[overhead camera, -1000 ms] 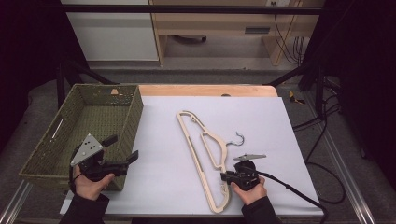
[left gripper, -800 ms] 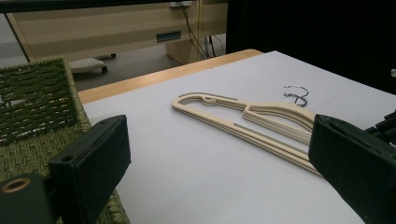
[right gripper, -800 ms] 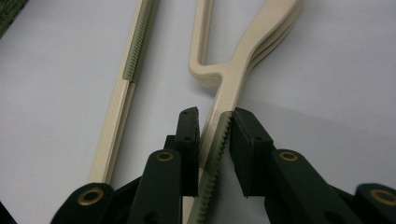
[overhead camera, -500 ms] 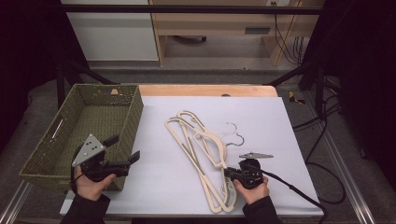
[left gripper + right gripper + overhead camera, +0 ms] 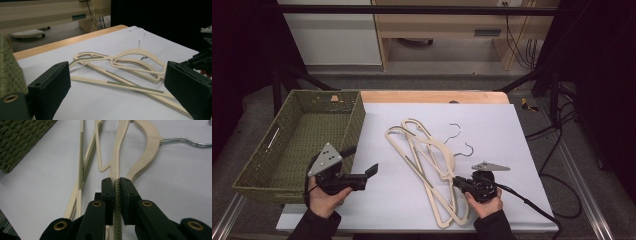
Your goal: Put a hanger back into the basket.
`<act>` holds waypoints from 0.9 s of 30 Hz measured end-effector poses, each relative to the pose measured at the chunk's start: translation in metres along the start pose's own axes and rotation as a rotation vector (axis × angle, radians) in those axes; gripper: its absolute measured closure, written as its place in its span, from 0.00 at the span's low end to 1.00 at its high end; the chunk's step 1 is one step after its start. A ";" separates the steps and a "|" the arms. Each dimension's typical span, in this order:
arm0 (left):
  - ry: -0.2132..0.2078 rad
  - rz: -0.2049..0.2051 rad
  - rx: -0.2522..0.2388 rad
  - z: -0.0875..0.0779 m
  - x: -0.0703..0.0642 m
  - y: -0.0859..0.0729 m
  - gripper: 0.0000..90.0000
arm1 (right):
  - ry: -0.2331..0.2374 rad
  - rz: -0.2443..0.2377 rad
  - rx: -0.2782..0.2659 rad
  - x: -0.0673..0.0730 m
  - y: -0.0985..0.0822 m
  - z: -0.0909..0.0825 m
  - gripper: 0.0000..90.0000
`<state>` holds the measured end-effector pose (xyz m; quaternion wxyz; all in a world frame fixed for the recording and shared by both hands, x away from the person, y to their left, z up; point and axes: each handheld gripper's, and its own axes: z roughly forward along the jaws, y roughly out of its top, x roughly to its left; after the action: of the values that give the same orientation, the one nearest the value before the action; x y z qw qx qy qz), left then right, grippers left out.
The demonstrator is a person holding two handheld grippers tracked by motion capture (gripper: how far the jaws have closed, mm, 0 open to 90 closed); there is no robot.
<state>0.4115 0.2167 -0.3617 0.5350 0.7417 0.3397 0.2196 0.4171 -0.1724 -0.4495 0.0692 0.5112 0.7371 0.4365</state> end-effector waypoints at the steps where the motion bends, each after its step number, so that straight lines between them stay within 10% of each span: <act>1: -0.008 0.007 0.010 0.006 -0.002 0.002 0.08 | -0.002 -0.006 -0.005 0.000 0.000 -0.001 0.92; 27: -0.146 0.027 0.135 0.143 -0.037 0.036 0.22 | 0.057 -0.086 -0.077 0.005 -0.002 -0.008 0.93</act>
<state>0.4950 0.0902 -0.3733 0.5043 0.7946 0.3037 0.1488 0.4090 -0.1734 -0.4440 0.0863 0.4636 0.7427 0.4755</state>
